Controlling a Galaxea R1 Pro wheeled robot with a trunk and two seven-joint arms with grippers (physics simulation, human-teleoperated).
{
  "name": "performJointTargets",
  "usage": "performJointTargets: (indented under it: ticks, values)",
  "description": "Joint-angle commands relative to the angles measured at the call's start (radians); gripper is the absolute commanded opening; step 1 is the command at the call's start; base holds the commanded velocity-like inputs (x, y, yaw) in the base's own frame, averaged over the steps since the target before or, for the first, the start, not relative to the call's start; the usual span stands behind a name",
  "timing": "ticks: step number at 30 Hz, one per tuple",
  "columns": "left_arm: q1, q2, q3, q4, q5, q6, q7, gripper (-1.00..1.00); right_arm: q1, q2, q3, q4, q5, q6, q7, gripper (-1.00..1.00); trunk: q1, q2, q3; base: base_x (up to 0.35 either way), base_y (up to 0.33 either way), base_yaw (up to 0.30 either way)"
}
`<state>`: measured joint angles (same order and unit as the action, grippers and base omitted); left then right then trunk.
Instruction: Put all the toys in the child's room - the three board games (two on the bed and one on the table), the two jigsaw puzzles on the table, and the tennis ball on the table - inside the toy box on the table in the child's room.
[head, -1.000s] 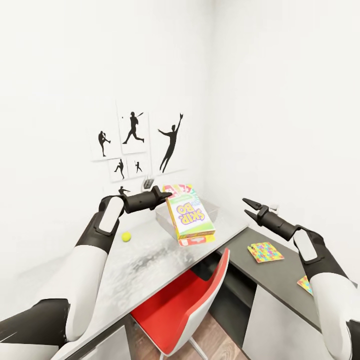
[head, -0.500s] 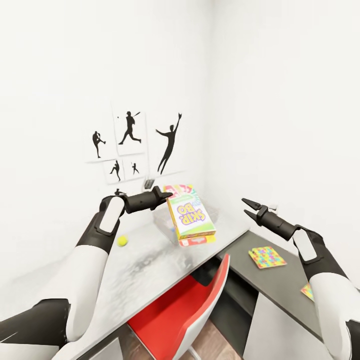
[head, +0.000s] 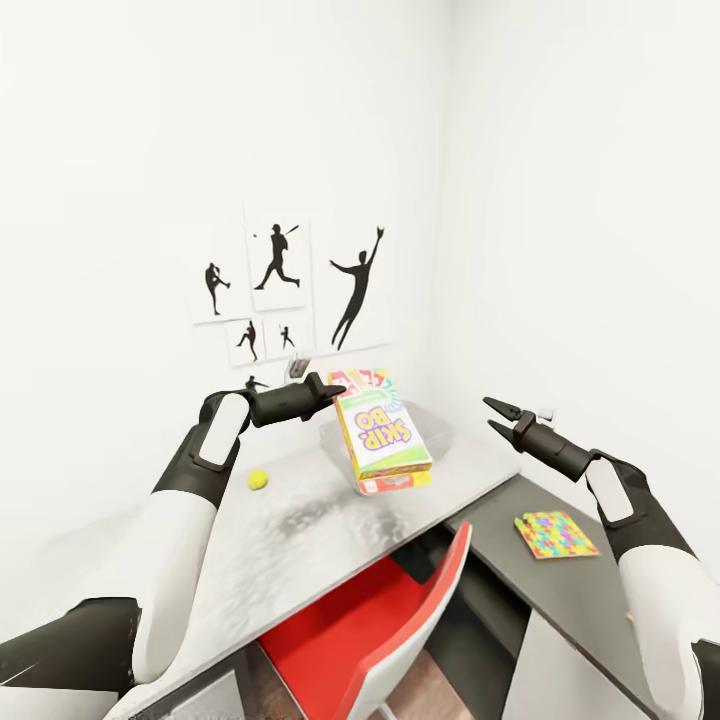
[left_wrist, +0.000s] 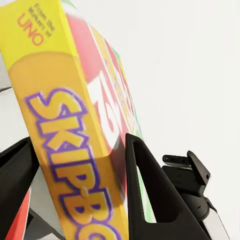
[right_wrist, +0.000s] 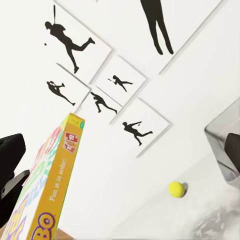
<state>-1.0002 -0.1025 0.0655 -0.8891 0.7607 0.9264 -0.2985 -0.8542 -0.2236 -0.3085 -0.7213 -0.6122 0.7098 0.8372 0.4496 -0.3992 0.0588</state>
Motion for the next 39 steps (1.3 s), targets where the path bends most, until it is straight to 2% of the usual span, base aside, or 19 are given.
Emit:
performJointTargets:
  ticks: [1, 12, 21, 30, 39]
  values:
    - [-0.001, -0.002, 0.005, 0.001, -0.006, 0.006, -0.007, -1.00, 0.000, 0.000, -0.001, 0.000, -0.003, 0.006, 0.001, 1.00, 0.000, -0.001, 0.000, 0.001, -0.297, 0.280]
    - [0.000, -0.003, 0.004, 0.001, -0.006, 0.005, -0.006, -1.00, 0.000, -0.002, -0.004, 0.003, 0.030, 0.011, 0.001, 1.00, 0.000, -0.001, -0.004, 0.097, -0.211, 0.232]
    - [-0.001, -0.005, 0.004, 0.001, -0.006, 0.005, -0.006, -1.00, 0.000, -0.002, -0.004, 0.003, 0.032, 0.011, -0.001, 1.00, 0.000, -0.001, -0.010, 0.123, -0.070, 0.019]
    - [-0.001, -0.005, 0.005, 0.001, -0.006, 0.005, -0.005, -1.00, 0.000, -0.002, -0.004, 0.003, 0.033, 0.011, -0.001, 1.00, 0.000, -0.001, -0.023, 0.158, 0.048, 0.001]
    - [-0.001, -0.005, 0.004, 0.001, -0.006, 0.005, -0.005, -1.00, 0.000, -0.002, -0.004, 0.003, 0.034, 0.010, -0.001, 1.00, 0.000, -0.001, -0.025, 0.086, 0.012, 0.000]
